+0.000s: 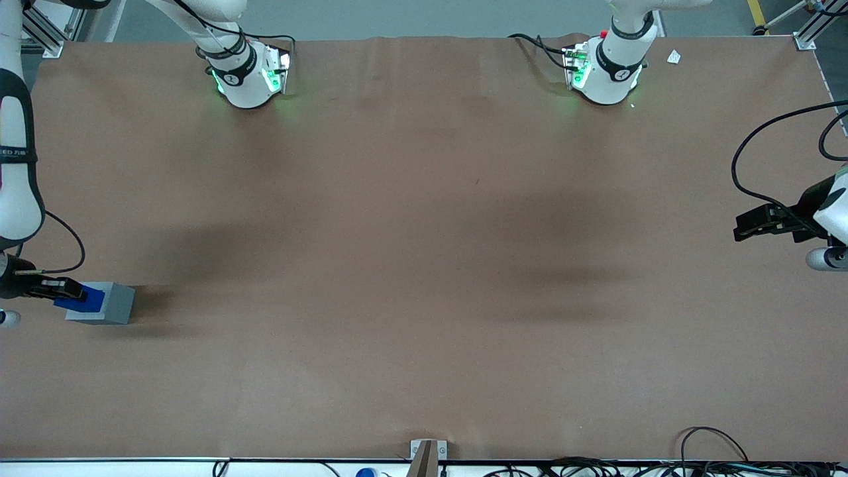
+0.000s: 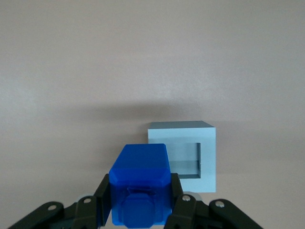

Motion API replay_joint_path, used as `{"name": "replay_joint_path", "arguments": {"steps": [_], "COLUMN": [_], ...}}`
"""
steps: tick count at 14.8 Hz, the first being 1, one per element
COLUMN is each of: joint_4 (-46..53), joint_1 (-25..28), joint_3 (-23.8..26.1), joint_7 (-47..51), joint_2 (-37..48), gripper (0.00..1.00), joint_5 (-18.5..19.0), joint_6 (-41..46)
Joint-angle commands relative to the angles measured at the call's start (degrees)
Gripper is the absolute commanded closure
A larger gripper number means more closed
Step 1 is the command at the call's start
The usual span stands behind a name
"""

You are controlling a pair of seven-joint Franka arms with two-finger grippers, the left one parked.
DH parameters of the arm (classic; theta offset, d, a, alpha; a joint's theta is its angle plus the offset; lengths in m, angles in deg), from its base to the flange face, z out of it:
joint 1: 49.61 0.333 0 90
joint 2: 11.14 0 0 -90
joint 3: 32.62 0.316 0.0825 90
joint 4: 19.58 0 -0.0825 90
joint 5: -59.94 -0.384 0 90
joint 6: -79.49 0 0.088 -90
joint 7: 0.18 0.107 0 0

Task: Insert blue part into gray base with right arm
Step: 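Lower the blue block into the gray base's square opening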

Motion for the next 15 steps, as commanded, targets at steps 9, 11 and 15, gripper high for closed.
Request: {"name": "replay_joint_path", "arguments": {"steps": [9,11,15], "joint_4": [0.72,0.89,1.24], "joint_1": [-3.18,-3.18,-3.18], "joint_3": [0.91,0.91,0.91], "joint_7": [-5.85,-3.84,-0.58], "joint_2": [-2.73,-2.99,-3.16], "gripper": [0.77,0.78,0.78], "joint_5": [0.58,0.31,0.58], "joint_6": [-2.91,-3.01,-3.0]}}
